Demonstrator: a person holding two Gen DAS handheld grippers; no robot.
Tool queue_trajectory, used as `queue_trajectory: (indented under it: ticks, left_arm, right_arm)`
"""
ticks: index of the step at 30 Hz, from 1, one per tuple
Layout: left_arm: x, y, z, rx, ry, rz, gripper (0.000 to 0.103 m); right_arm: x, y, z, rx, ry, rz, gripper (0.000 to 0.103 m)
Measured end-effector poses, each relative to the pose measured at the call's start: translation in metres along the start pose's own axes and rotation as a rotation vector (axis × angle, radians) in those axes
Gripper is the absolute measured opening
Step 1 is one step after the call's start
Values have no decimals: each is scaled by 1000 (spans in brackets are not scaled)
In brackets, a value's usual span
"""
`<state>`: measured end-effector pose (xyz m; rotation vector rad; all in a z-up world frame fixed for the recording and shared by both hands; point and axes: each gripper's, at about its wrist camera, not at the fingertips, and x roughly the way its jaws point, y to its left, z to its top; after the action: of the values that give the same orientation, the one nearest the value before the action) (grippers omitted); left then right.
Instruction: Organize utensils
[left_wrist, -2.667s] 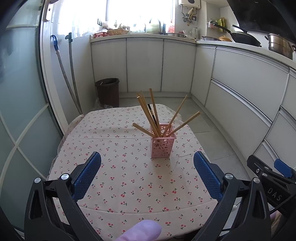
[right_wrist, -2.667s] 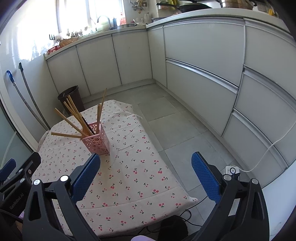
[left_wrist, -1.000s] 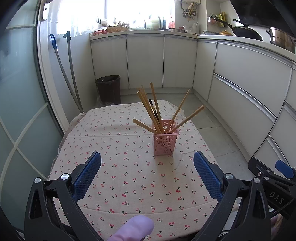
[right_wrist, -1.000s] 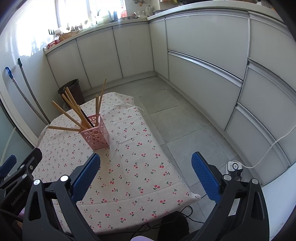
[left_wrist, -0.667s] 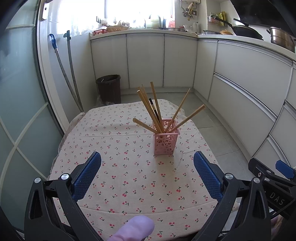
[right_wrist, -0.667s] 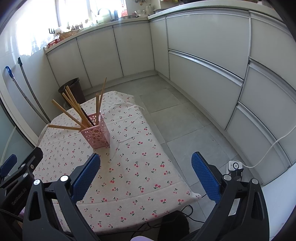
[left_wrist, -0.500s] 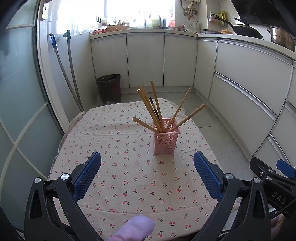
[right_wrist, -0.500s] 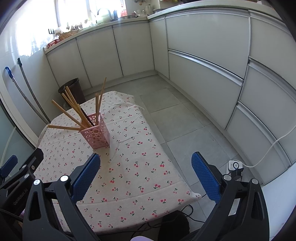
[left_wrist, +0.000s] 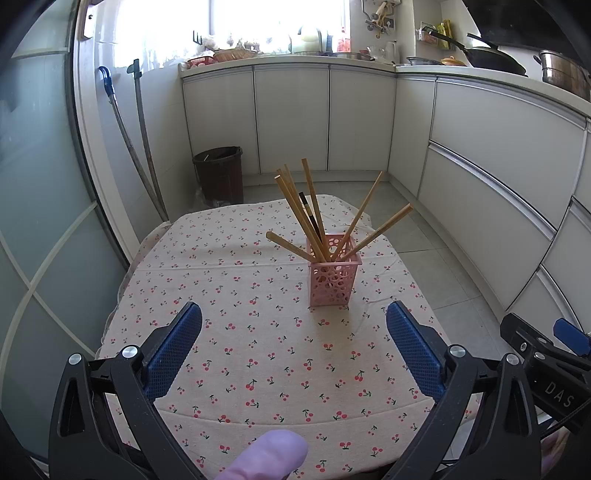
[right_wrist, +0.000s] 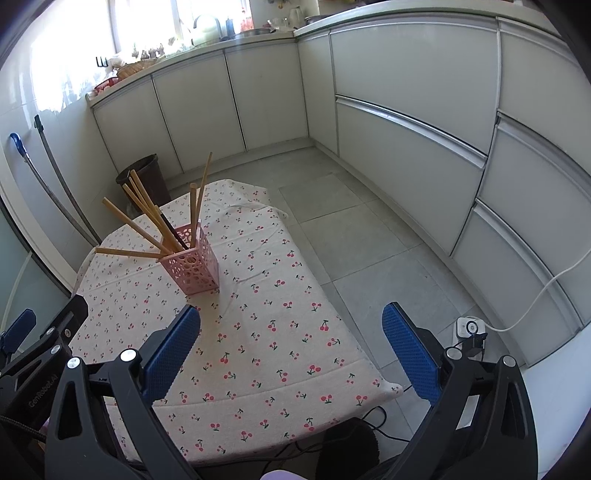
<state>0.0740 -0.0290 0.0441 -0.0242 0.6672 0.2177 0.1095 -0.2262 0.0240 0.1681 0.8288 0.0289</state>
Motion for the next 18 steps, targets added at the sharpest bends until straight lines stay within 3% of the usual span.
queue_trajectory:
  ticks: [18]
  left_arm:
    - [2, 0, -1, -6, 6, 7, 96]
  right_arm:
    - [4, 0, -3, 3, 15, 4, 96]
